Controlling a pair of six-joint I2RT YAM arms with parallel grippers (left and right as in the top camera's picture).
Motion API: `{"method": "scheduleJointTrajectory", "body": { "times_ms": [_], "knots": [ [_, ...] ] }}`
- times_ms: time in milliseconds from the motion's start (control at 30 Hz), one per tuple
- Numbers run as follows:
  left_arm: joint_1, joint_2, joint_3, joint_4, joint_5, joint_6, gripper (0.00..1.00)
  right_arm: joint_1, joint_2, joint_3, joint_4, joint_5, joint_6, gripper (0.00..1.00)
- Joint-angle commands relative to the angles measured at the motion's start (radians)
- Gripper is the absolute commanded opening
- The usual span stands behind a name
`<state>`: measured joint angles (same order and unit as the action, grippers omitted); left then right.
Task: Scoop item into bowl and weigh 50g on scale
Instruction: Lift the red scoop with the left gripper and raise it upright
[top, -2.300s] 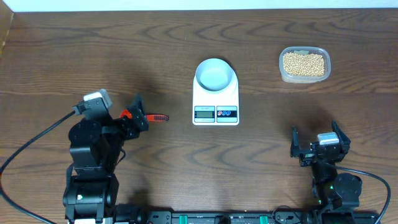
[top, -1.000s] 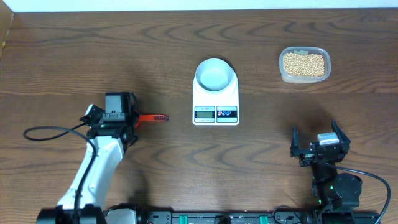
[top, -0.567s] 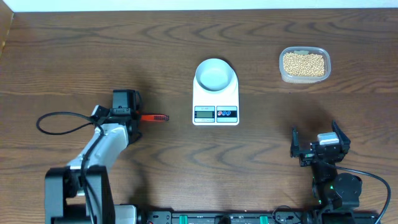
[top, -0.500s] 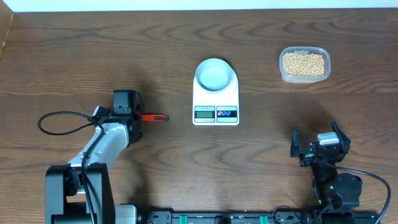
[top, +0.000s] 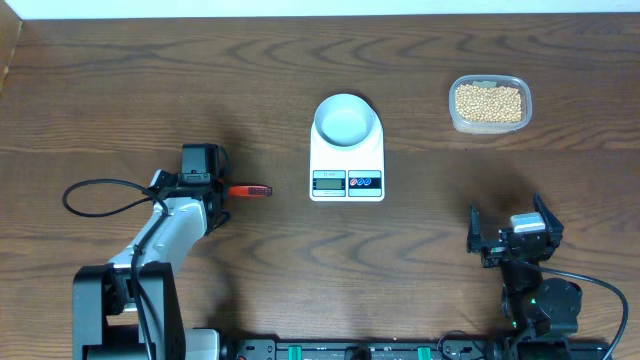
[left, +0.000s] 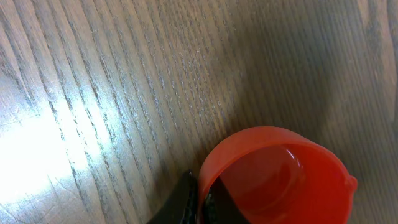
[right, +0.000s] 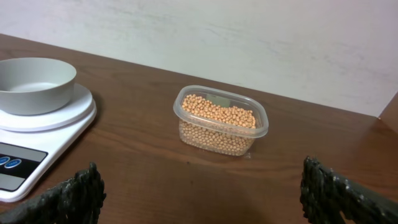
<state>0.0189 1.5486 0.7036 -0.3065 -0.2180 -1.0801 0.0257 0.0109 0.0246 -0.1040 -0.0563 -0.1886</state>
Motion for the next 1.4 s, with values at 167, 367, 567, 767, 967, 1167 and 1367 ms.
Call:
{"method": "scheduleJointTrajectory", "body": {
  "times_ms": [167,367,567,767,967,1167,1367],
  "knots": [
    [0.016,-0.22,0.017,-0.005,-0.005,0.169,0.07,0.003,-0.005,-0.004,0.0,-0.006,0.0,0.99],
    [0.078,-0.514,0.017,0.011,0.31,0.286,0.07,0.003,-0.005,-0.004,0.0,-0.006,0.0,0.99],
    [0.076,-0.55,0.017,0.237,0.693,0.428,0.07,0.003,-0.005,-0.004,0.0,-0.006,0.0,0.99],
    [0.075,-0.502,0.017,0.336,0.782,0.409,0.07,0.003,-0.005,-0.004,0.0,-0.006,0.0,0.99],
    [0.075,-0.447,0.017,0.357,0.692,0.372,0.07,0.003,-0.005,-0.004,0.0,-0.006,0.0,0.99],
    [0.075,-0.426,0.017,0.369,0.634,0.343,0.07,0.003,-0.005,-0.004,0.047,-0.08,0.0,0.99],
    [0.075,-0.426,0.017,0.369,0.624,0.342,0.07,0.003,-0.005,-0.004,0.13,-0.282,0.0,0.99]
  ]
}}
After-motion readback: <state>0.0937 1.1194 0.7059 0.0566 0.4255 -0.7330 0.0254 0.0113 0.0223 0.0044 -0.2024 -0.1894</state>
